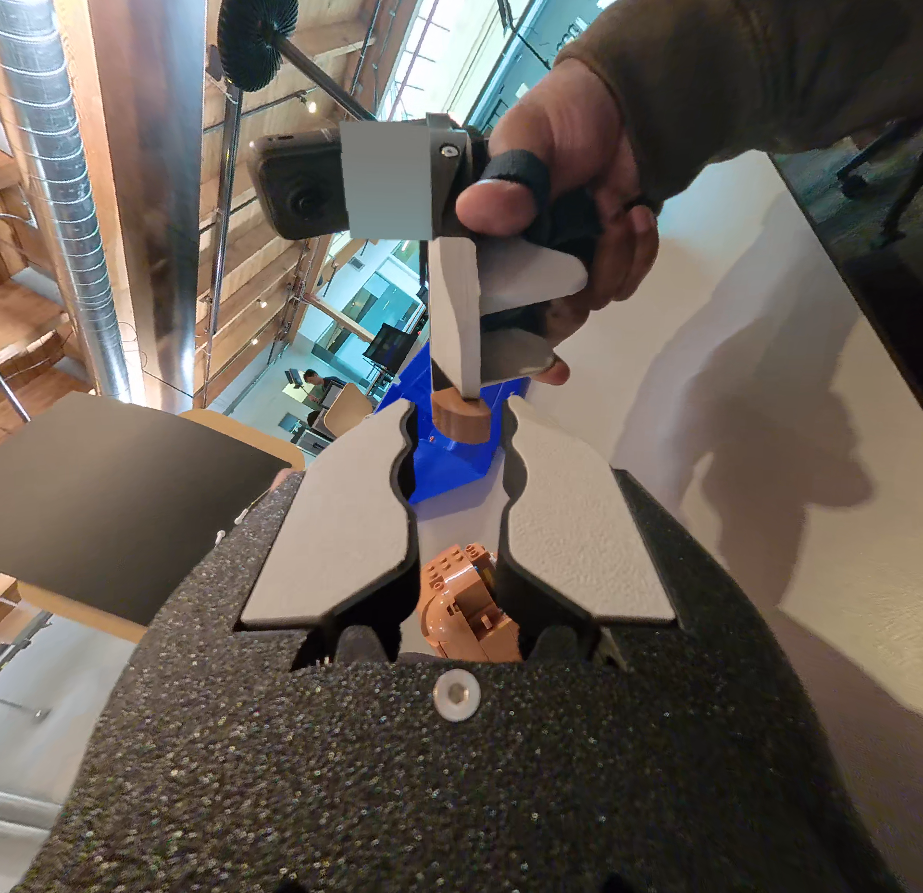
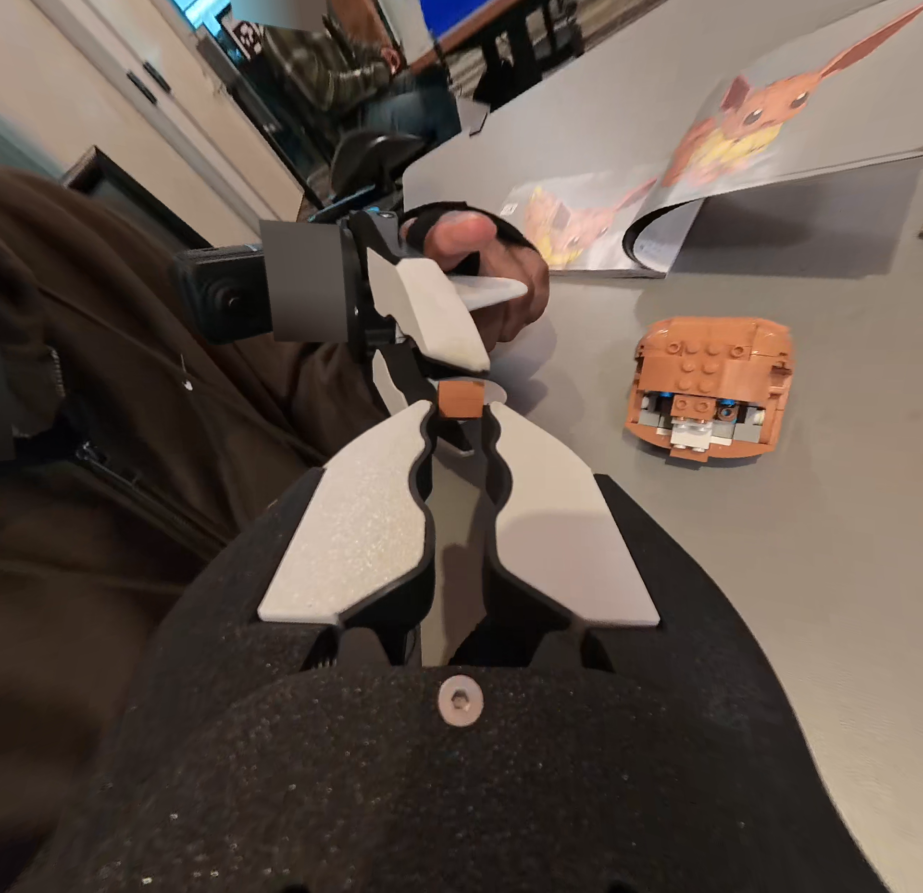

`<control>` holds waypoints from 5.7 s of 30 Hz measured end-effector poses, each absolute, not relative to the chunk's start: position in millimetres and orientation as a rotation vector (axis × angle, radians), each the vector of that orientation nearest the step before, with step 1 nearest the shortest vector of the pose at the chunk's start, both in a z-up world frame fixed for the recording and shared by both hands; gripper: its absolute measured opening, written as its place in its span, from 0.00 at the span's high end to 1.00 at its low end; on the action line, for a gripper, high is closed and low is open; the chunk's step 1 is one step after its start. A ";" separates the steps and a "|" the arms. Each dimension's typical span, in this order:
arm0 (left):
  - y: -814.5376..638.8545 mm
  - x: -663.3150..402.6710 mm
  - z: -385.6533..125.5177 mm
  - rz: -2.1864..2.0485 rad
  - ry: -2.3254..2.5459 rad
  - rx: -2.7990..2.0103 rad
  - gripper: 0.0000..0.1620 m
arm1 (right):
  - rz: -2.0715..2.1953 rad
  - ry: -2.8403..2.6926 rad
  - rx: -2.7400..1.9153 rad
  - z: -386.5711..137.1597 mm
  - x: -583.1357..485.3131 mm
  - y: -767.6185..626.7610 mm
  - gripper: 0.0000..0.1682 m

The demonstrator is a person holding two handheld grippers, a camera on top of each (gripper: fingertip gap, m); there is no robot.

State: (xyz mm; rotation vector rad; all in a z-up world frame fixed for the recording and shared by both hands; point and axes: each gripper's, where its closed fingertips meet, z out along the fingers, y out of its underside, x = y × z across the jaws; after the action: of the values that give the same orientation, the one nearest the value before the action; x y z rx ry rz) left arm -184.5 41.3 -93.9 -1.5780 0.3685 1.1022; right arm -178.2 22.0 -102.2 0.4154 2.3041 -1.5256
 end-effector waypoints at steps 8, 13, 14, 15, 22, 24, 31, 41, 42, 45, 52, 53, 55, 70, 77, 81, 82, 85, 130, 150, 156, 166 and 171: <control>38.5 -187.7 -89.2 1.196 0.380 -1.569 0.87 | -1.578 2.249 0.438 -97.2 -179.5 17.6 0.91; 36.3 -188.9 -85.1 1.252 0.381 -1.551 0.87 | -1.606 2.183 0.469 -94.4 -179.5 15.9 0.91; 36.3 -189.0 -85.4 1.256 0.383 -1.552 0.87 | -1.604 2.182 0.475 -94.8 -179.4 15.9 0.91; 36.4 -189.0 -86.0 1.260 0.388 -1.555 0.87 | -1.602 2.184 0.478 -95.2 -179.2 16.0 0.91; 35.2 -183.1 -82.6 1.126 0.348 -1.550 0.87 | -1.634 2.176 0.389 -90.5 -172.5 15.0 0.91; 34.6 -177.8 -79.4 1.029 0.327 -1.533 0.87 | -1.640 2.148 0.338 -87.5 -167.7 14.2 0.91; 30.3 -170.5 -77.9 0.742 0.237 -1.541 0.88 | -1.669 2.090 0.232 -84.1 -162.4 16.6 0.91; 17.5 -181.8 -66.0 0.658 0.093 -1.472 0.88 | -1.842 2.381 0.709 -97.1 -254.6 69.1 0.91; 18.9 -183.1 -68.6 0.670 0.092 -1.488 0.88 | -1.877 2.433 0.878 -99.8 -282.0 87.9 0.91; 22.3 -185.3 -74.0 0.687 0.094 -1.521 0.88 | -1.984 2.442 1.344 -100.9 -351.5 148.0 0.91; 17.9 -197.2 -79.9 0.676 0.012 -1.560 0.88 | -2.013 2.395 1.605 -117.7 -380.3 185.8 0.76; 17.8 -198.0 -80.5 0.661 0.001 -1.562 0.88 | -2.049 2.412 1.599 -116.0 -375.0 186.2 0.76; 18.1 -199.6 -82.8 0.610 -0.031 -1.570 0.88 | -2.166 2.489 1.483 -107.0 -357.9 179.6 0.77; 18.9 -209.3 -99.6 -0.085 -0.411 -1.489 0.88 | -2.224 3.430 -1.009 -103.2 -212.7 12.9 0.70; 29.2 -204.2 -115.1 -0.110 -0.408 -1.593 0.89 | -2.068 3.619 -1.305 -110.5 -217.3 -3.7 0.89; 29.4 -205.6 -111.3 -0.107 -0.409 -1.565 0.89 | -2.116 3.586 -1.138 -107.4 -221.8 3.7 0.90; 26.5 -209.2 -107.7 -0.094 -0.424 -1.535 0.87 | -2.118 3.614 -1.081 -104.7 -227.8 10.2 0.90; 14.6 -217.0 -96.5 -0.062 -0.453 -1.450 0.86 | -2.208 3.703 -0.766 -86.1 -256.7 43.2 0.90; 20.2 -215.4 -122.3 -0.311 -0.597 -1.530 0.82 | -1.688 3.441 -0.867 -129.9 -217.5 16.3 0.88; -4.9 -228.4 -88.0 -0.505 -0.627 -1.157 0.84 | -2.246 3.481 -0.831 -86.0 -223.3 -8.9 0.83; -1.6 -232.4 -83.9 -0.573 -0.649 -1.061 0.84 | -2.187 3.648 -0.830 -89.8 -232.1 -17.4 0.89; -3.7 -235.4 -77.2 -0.691 -0.663 -0.922 0.85 | -2.167 3.896 -1.095 -86.2 -230.1 -16.2 0.94; -3.1 -232.9 -75.4 -0.759 -0.652 -0.880 0.85 | -2.141 3.923 -1.374 -85.3 -225.2 -14.8 0.94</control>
State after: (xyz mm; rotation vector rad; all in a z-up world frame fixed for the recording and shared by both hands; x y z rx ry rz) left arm -232.9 -3.1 -75.4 -0.8801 -0.6523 -0.7593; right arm -225.2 -14.8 -85.3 -1.3735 3.9226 -2.1409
